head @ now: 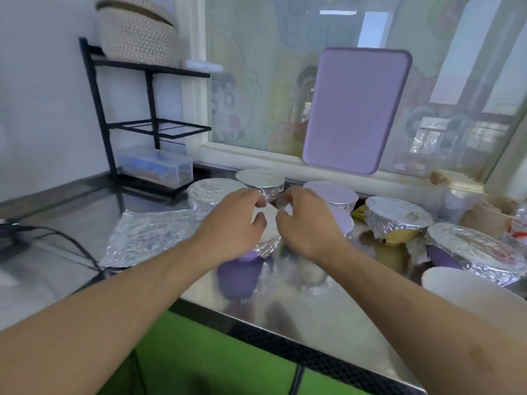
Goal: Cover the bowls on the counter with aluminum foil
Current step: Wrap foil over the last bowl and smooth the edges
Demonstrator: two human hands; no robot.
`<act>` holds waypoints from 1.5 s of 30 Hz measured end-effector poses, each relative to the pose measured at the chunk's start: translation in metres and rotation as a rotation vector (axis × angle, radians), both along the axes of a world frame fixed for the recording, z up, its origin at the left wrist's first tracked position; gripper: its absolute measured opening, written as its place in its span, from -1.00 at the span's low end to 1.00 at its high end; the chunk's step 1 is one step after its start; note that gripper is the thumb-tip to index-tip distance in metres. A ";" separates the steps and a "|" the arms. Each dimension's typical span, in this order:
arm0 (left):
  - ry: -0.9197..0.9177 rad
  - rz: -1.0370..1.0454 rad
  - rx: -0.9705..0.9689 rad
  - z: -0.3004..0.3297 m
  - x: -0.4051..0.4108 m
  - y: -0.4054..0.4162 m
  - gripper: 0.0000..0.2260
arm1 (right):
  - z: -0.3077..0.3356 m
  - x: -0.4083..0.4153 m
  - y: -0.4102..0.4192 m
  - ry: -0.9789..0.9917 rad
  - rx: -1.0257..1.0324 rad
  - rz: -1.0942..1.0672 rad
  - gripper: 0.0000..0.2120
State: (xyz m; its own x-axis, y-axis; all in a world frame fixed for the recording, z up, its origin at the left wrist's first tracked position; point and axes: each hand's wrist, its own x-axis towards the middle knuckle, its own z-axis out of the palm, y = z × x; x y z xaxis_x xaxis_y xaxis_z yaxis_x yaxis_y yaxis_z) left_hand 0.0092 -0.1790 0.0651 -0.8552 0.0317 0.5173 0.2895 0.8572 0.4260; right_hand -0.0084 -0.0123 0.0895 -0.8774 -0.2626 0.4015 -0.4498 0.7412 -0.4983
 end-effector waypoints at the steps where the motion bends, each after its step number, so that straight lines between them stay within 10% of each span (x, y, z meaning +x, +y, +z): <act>1: -0.011 0.030 -0.001 -0.002 0.008 -0.016 -0.79 | -0.003 0.005 -0.017 0.015 0.013 0.050 -0.73; 12: -0.437 0.626 0.088 -0.044 0.076 -0.195 -0.76 | -0.068 0.033 -0.184 -0.207 0.446 0.482 -0.47; 18: -0.408 0.648 0.300 -0.055 0.070 -0.223 -0.91 | -0.091 0.030 -0.206 -0.206 0.498 0.475 -0.84; 36: -0.319 0.326 1.049 -0.025 0.098 -0.244 -0.76 | -0.049 0.040 -0.187 -0.270 0.134 0.300 -0.73; 45: -0.207 0.083 1.120 0.033 0.141 -0.181 -0.88 | -0.021 0.050 -0.128 -0.749 -0.413 0.181 -0.85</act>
State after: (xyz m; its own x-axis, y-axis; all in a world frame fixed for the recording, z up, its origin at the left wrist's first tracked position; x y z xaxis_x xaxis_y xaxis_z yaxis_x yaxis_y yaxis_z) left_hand 0.1502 -0.3598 0.0980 -0.9053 -0.4192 0.0682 0.0847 -0.0209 0.9962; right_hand 0.0413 -0.1406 0.0680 -0.9073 -0.3845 -0.1701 0.0101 0.3846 -0.9230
